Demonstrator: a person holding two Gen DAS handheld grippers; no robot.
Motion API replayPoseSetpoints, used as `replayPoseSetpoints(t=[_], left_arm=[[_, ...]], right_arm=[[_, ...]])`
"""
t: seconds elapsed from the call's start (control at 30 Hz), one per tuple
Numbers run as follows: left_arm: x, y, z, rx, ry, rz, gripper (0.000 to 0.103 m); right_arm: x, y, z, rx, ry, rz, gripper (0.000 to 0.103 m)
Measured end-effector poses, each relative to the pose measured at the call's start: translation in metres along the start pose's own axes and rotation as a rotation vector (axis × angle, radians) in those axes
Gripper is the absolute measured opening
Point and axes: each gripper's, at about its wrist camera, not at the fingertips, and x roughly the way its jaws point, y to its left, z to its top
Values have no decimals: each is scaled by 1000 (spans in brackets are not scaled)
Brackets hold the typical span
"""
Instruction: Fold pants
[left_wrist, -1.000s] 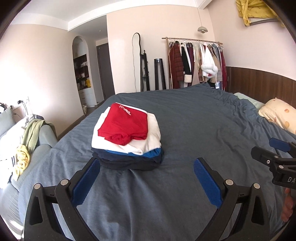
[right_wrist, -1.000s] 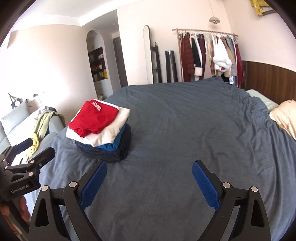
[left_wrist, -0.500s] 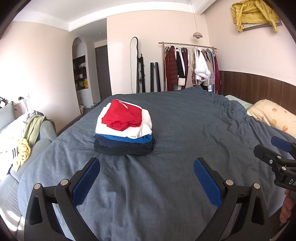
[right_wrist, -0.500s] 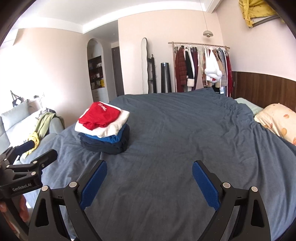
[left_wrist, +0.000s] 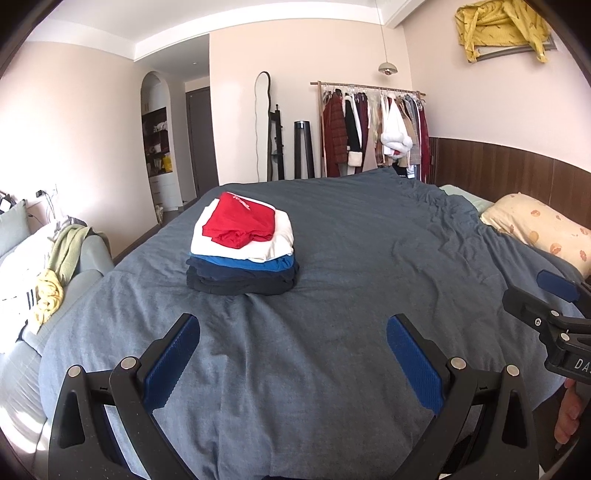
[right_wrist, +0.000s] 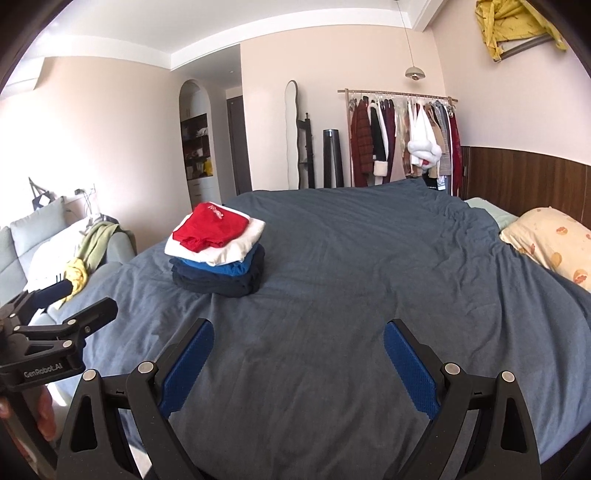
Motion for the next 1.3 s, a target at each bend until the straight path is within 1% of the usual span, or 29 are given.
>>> replayPoseSetpoints(t=[0.17,0.33,0.63,1.07,1.3], left_arm=[[-3,-6,1,21,2,1,103],[-4,-8,0,27,4,-15,103],[-8,-8,2,43,-17,1,103],[-9,-7,1,61,-26,-4,103],[-6,-5,3,50,-16,-12,103]], right_arm=[[-3,0,-1,4,4,-4,94],[-6,-2,-3,9,2,-13,94],[-9,-4,-6,12,2,-14,94],[-9,-5,-5,12,2,-14,94],[-10,-5,-7,14,3,-15,94]])
